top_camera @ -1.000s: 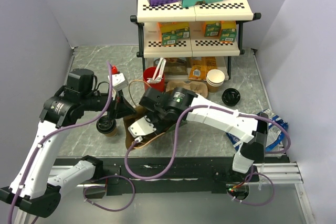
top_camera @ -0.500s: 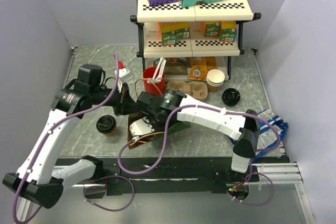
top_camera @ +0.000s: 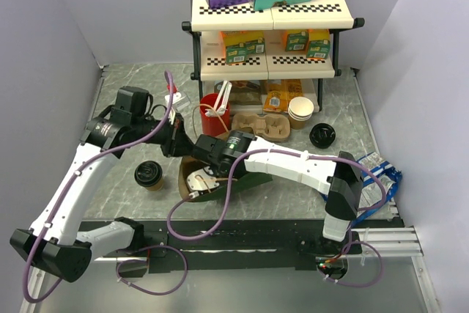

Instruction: Pack the takeout coffee

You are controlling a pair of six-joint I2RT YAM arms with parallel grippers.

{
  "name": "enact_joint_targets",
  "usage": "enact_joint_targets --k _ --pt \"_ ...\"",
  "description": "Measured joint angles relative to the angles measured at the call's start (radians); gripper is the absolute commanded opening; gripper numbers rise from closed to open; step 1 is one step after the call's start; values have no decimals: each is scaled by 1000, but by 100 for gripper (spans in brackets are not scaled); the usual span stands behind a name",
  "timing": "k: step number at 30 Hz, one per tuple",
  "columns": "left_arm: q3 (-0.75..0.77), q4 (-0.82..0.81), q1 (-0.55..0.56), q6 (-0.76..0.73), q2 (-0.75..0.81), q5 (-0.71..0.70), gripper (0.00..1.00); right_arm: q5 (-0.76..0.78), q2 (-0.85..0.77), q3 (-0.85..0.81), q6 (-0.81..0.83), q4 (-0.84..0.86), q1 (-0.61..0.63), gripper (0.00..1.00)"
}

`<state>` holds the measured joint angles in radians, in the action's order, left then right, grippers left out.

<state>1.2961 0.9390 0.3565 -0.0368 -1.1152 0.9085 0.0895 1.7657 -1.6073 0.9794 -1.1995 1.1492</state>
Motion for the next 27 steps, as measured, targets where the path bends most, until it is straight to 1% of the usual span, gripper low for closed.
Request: enact_joint_targets --k 3,6,9,10,12,13,16,18,20,24,25,27 --pt "0 -6 0 0 -6 -8 1 -2 0 16 -8 14 -5 0" --pt "0 -11 0 1 -18 -21 4 -4 0 48 -13 34 -12 5" --pt "0 -18 -2 9 -30 -27 5 -3 0 76 -18 47 -16 13" --pt "0 -19 -2 13 -30 -29 7 -3 0 82 -19 46 -17 19" --pt "0 -25 -3 17 -30 -27 8 -3 0 91 -22 47 -19 26" --pt "0 -27 -3 19 -30 -28 9 -3 0 94 -25 48 -21 32" --pt "0 -36 -3 23 -30 -27 10 -1 1 95 -31 49 -22 41" --pt "2 -39 -3 24 -30 -26 11 1 1 95 -34 49 -23 44" --pt "2 -43 -3 24 -30 -26 11 4 1 95 -40 49 -24 50" --pt "2 -49 -3 27 -30 -24 11 18 1 95 -50 48 -26 56" --pt "2 -52 -3 27 -30 -23 11 20 1 95 -54 47 -26 60" --pt "2 -56 -3 31 -30 -23 11 21 1 95 -67 45 -28 64"
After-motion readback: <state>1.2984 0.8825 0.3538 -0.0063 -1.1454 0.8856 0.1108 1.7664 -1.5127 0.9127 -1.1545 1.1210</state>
